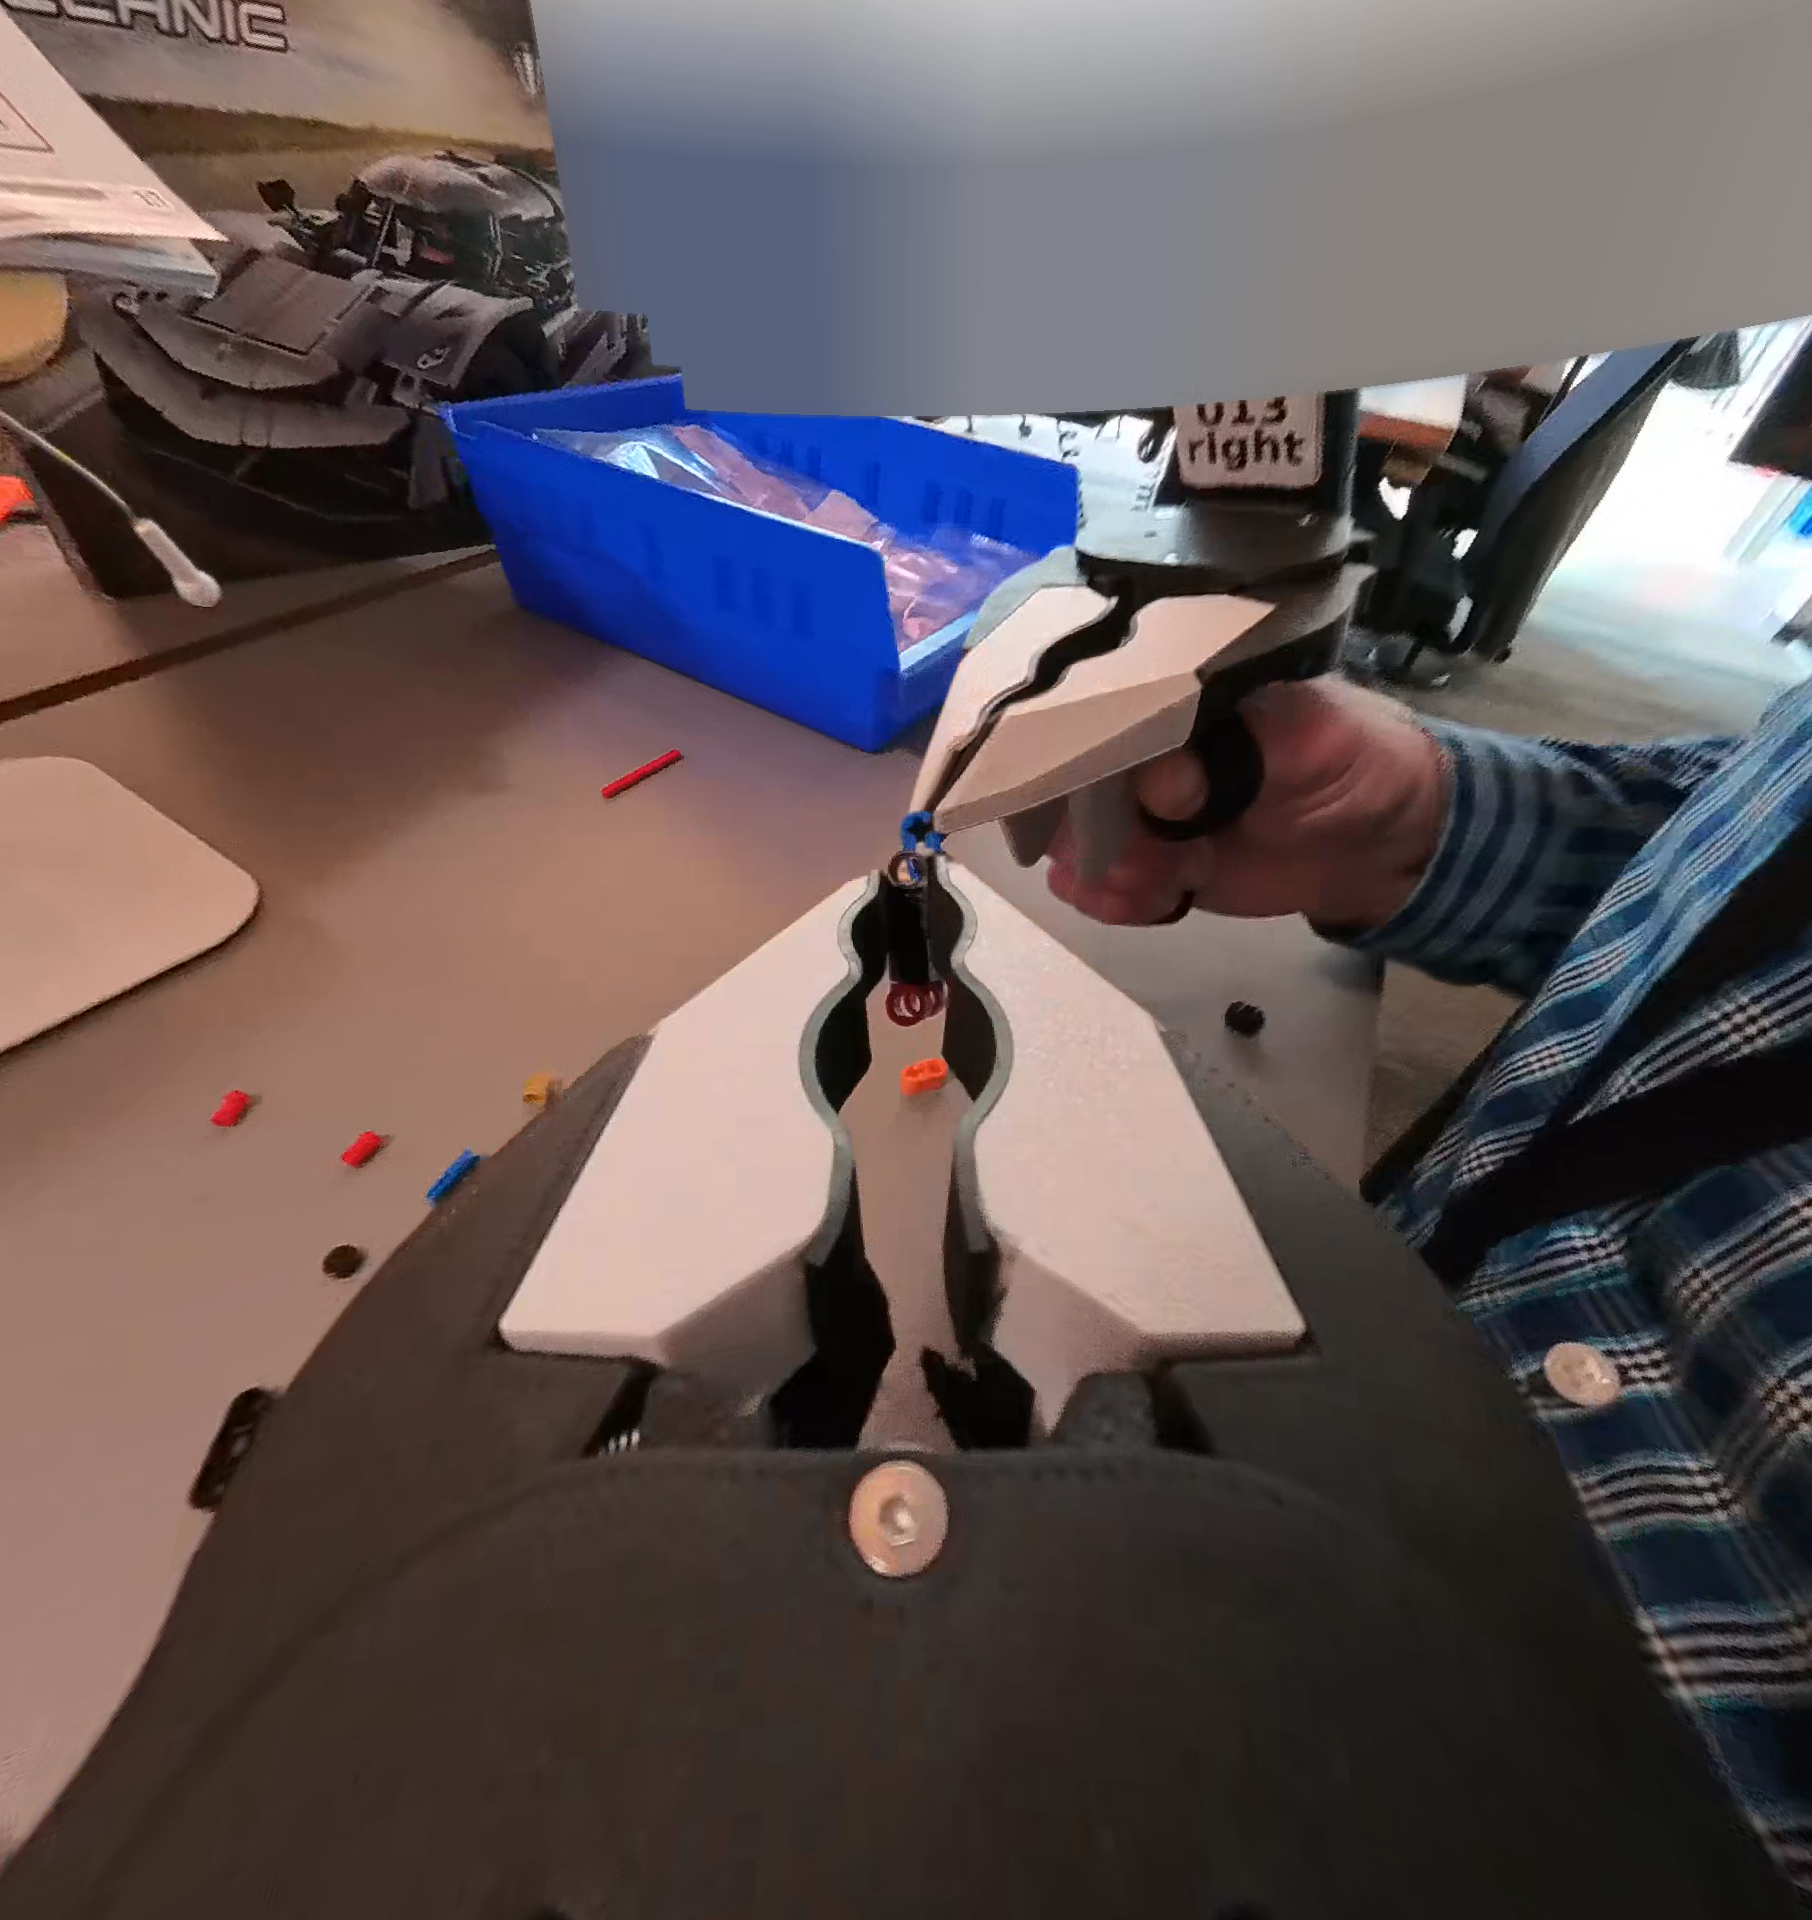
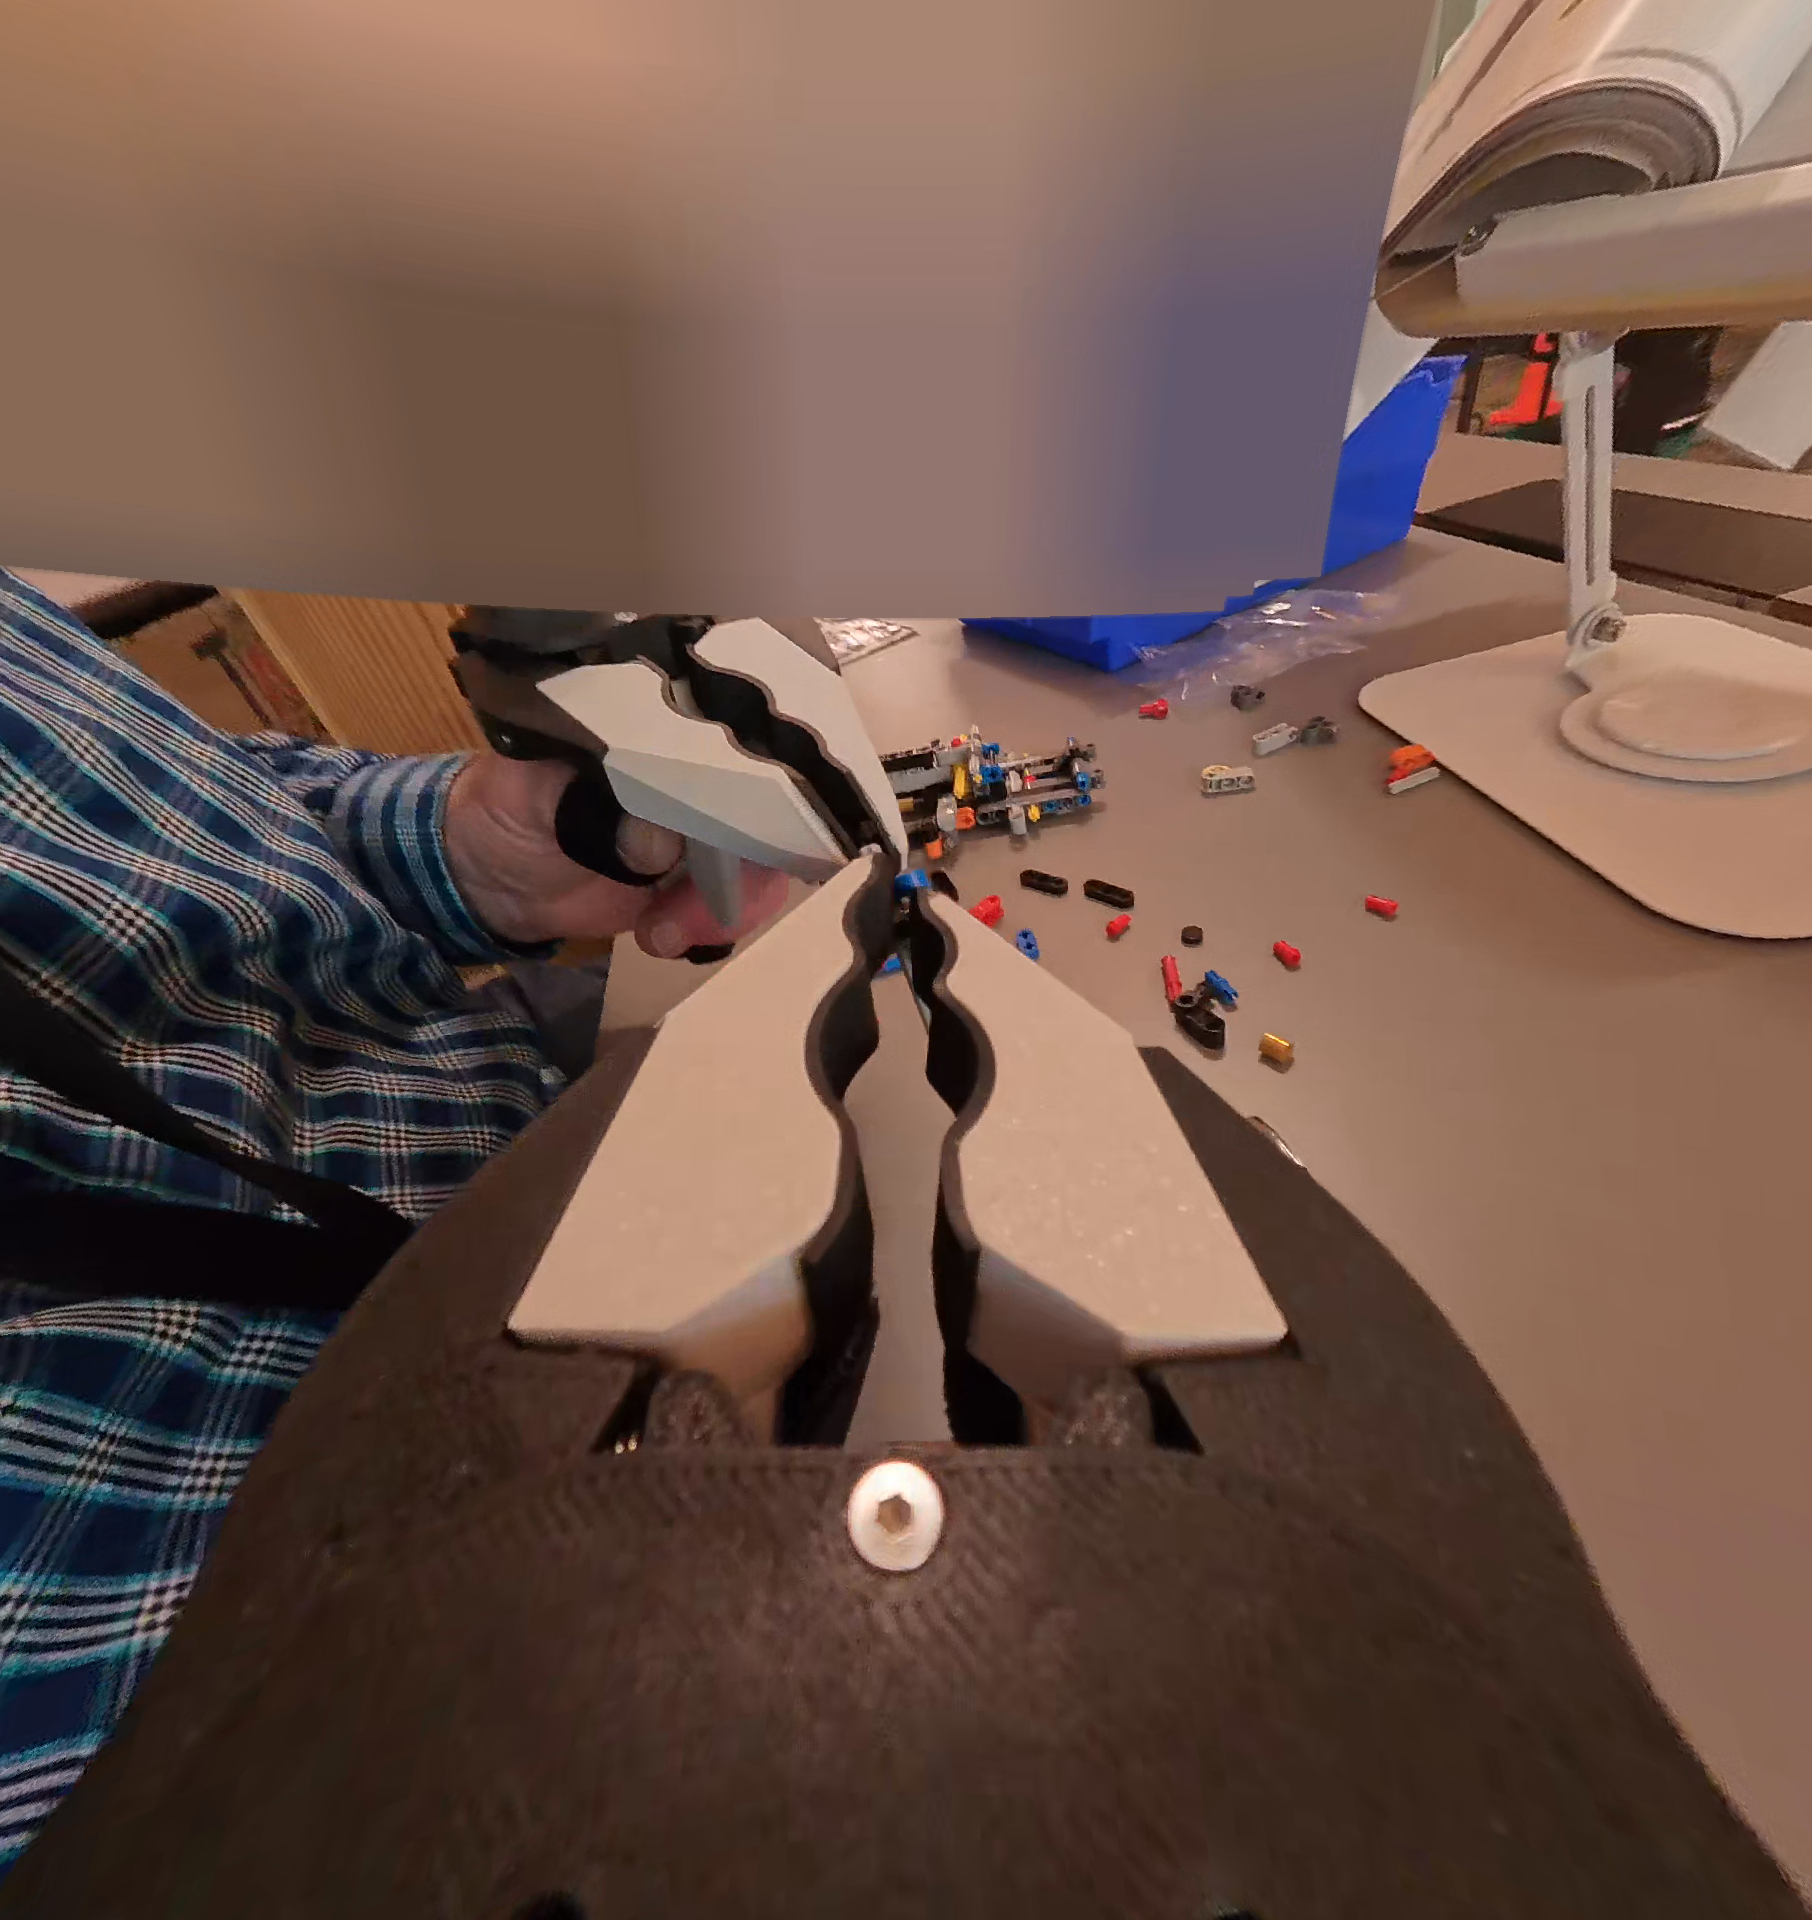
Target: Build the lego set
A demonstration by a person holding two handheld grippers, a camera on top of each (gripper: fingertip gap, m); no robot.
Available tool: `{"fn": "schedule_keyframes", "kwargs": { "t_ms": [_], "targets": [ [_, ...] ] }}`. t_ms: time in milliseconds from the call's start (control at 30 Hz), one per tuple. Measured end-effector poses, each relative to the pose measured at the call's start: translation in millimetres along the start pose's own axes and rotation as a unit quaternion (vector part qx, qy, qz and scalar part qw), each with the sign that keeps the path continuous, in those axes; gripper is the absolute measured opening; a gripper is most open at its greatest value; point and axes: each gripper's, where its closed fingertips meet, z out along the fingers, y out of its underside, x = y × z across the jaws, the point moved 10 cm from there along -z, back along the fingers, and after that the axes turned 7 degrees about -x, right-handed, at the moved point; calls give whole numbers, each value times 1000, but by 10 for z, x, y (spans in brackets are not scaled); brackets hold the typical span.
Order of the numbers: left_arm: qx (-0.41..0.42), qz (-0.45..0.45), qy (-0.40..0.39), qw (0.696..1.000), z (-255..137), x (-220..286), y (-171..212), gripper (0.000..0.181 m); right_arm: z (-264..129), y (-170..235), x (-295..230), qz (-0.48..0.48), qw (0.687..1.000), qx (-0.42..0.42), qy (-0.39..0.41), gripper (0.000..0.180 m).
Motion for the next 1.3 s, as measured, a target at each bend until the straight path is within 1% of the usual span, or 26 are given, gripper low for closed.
{"fn": "schedule_keyframes", "kwargs": {
  "t_ms": [67,133,167,233,300,333,367,433,567,633,733,867,967,1133,1167,1267,1300],
  "targets": [
    [15,-31,17,999,0,-30,3,5,-16,10,18,10,1000,9,-9,0],
    [50,-89,29,994,-67,-145,-2,5,-59,40,84,36,999,16,-15,0],
    [47,-89,27,995,-75,-162,-1,5,-80,43,96,41,999,25,-13,0],
    [-11,-31,10,999,36,-33,30,5,-66,33,83,31,999,14,1,0],
    [-24,-38,9,999,92,-7,34,5,-64,12,80,6,1000,-9,13,0],
    [-25,-46,2,999,85,-52,34,5,-78,-20,65,-17,1000,-15,20,8],
    [-25,-63,9,998,74,-100,27,5,-90,-57,31,-53,998,-24,29,9],
    [-51,-97,56,992,103,-143,36,5,-86,-124,-53,-118,992,-49,22,13],
    [-78,-127,109,983,150,-175,31,5,-31,-189,-92,-220,969,-115,9,22],
    [-85,-146,134,976,151,-212,28,5,-10,-215,-95,-267,954,-135,-3,23],
    [-103,-159,164,968,155,-231,27,5,53,-200,-61,-307,934,-179,-31,21],
    [-123,-155,168,966,177,-224,49,5,111,-157,-10,-305,928,-203,-69,17],
    [-109,-179,175,962,175,-240,81,5,120,-142,35,-279,934,-206,-87,14],
    [-92,-209,186,956,188,-263,116,4,125,-121,51,-269,938,-198,-91,12],
    [-80,-222,195,952,186,-273,117,4,111,-132,58,-261,941,-191,-98,15],
    [-53,-255,215,941,180,-323,131,4,78,-155,75,-246,945,-177,-121,34],
    [-50,-264,221,938,188,-330,137,5,74,-155,71,-251,944,-176,-124,36]
  ]
}}
